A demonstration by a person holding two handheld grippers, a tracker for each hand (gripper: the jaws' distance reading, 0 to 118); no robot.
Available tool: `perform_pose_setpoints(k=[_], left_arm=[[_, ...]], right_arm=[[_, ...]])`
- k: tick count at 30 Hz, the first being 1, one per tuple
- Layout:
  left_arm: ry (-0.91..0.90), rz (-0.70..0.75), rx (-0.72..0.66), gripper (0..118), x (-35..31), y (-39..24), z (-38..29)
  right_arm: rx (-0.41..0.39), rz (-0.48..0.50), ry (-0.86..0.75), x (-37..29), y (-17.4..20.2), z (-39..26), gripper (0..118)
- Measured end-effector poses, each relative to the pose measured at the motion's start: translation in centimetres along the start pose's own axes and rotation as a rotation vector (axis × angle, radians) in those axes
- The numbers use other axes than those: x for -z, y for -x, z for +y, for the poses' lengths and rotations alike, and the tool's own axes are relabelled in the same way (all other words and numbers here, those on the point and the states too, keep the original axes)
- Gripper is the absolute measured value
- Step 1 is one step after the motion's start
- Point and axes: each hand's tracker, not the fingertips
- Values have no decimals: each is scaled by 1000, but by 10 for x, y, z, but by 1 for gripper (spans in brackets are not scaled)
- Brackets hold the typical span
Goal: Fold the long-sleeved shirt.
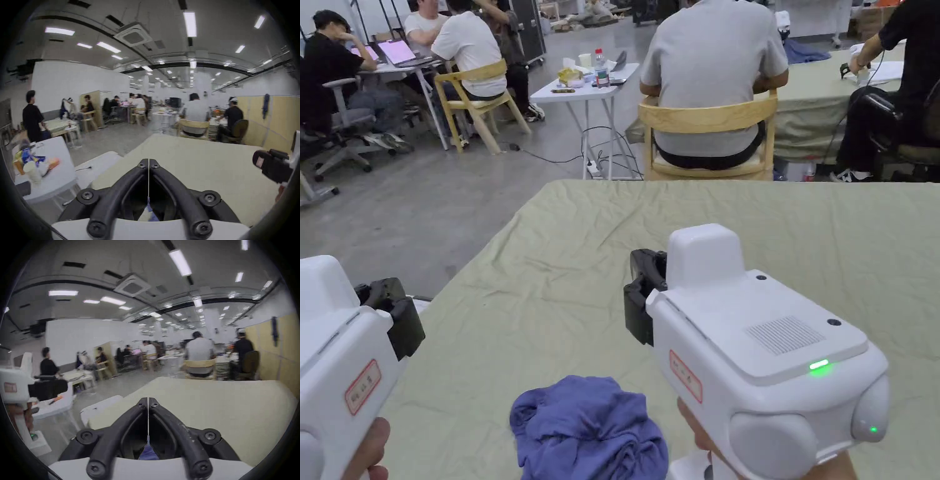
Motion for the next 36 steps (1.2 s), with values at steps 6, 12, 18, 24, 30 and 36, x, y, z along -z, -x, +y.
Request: perform_pose_setpoints(k=[6, 12, 18, 24, 30, 36], left_arm=[[100, -96, -29, 20, 39, 0, -33], [317, -237, -159, 115, 133, -14, -117], [565, -211, -43, 112, 222, -48, -207], [688, -234, 81, 51, 268, -73, -254], [523, -328, 19, 12, 228, -88, -167], [242, -500, 68, 12, 154, -136, -29]], right_arm=[[9, 30, 64, 17, -7, -18, 4], [-19, -79, 218, 10, -67, -64, 4], [100, -218, 380, 1, -119, -109, 4], [105, -257, 422, -1, -137, -119, 4], [130, -275, 360, -18, -136, -102, 3], [154, -288, 215, -63, -136, -66, 3]])
